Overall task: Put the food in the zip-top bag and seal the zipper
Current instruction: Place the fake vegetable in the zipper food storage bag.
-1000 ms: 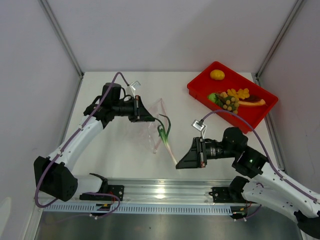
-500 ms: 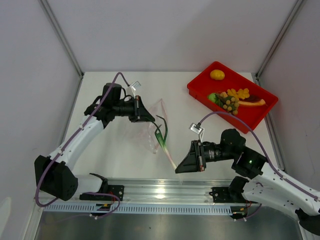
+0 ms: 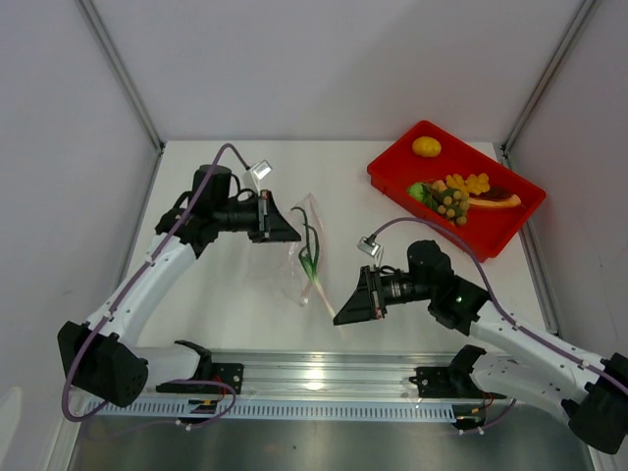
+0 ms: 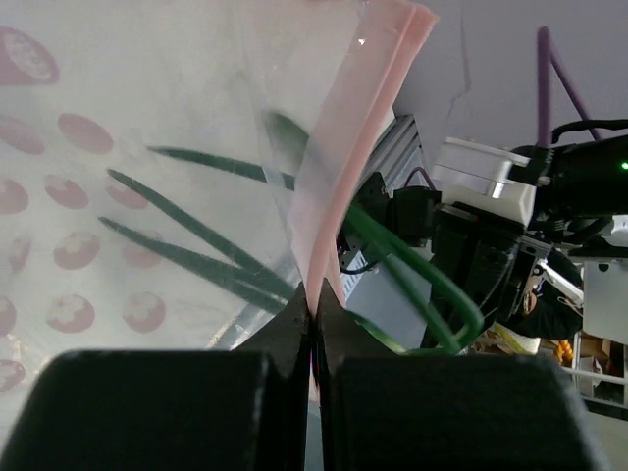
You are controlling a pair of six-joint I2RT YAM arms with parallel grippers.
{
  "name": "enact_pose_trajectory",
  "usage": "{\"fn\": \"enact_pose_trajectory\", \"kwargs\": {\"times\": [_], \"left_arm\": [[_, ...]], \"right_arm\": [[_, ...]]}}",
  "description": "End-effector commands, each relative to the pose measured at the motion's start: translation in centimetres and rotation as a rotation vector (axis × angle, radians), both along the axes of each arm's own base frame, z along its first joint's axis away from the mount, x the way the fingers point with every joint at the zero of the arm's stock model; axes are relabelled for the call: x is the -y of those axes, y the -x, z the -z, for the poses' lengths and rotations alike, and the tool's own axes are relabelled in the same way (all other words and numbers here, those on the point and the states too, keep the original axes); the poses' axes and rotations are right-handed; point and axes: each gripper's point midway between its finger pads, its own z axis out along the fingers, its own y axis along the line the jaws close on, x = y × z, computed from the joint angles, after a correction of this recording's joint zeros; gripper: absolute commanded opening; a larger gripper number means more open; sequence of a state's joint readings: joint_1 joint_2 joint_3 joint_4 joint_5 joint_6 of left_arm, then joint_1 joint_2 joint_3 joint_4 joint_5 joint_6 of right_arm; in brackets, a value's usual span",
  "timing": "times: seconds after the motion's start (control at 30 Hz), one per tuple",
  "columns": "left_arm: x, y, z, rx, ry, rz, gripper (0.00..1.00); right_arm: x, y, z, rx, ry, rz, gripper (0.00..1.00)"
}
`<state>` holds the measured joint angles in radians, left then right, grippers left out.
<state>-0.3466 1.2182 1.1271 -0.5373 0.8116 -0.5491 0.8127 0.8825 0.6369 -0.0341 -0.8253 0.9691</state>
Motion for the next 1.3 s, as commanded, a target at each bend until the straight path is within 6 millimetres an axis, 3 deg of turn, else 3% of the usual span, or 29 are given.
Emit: {"fn": "enact_pose_trajectory", "kwargs": {"times": [0.0,0.3,0.5,0.8,1.07,1.27], "left_arm": [[-0.1,1.1,-1.9,0.066,0.016,0.042,0.01],[-1.5,0.8,-0.6,0.15,-0.144,-0.041,0.0],[-0.5,2.0,-0.6,0.175,-0.145,0.015,0.01],[0.9,2.5,-1.5,0.207,-0.091,-0.069,0.01],[3.1,4.0,-2.7,0.21,-0.046,-0.036,0.01],[3.7,4.9,-3.5,0.202,-0.019,-0.022,0.01]], "right_arm": [[-0.6,-0.2,-1.1,0.018,-0.047,-0.052,0.0],[0.1,-2.9,0.2,-0.123,0.04,0.006,0.0],[-0.2,-3.9,-2.0,-0.11,0.016,0.008,0.0],[-2.2,-5.5,-3.2,-0.173,0.057,0.06,0.0],[-4.6,-9.6,-2.9,-0.165,0.085,0.218,0.0],[-5.6,-13.3,-0.5,-0.003,0.228,0.412,0.0]]}}
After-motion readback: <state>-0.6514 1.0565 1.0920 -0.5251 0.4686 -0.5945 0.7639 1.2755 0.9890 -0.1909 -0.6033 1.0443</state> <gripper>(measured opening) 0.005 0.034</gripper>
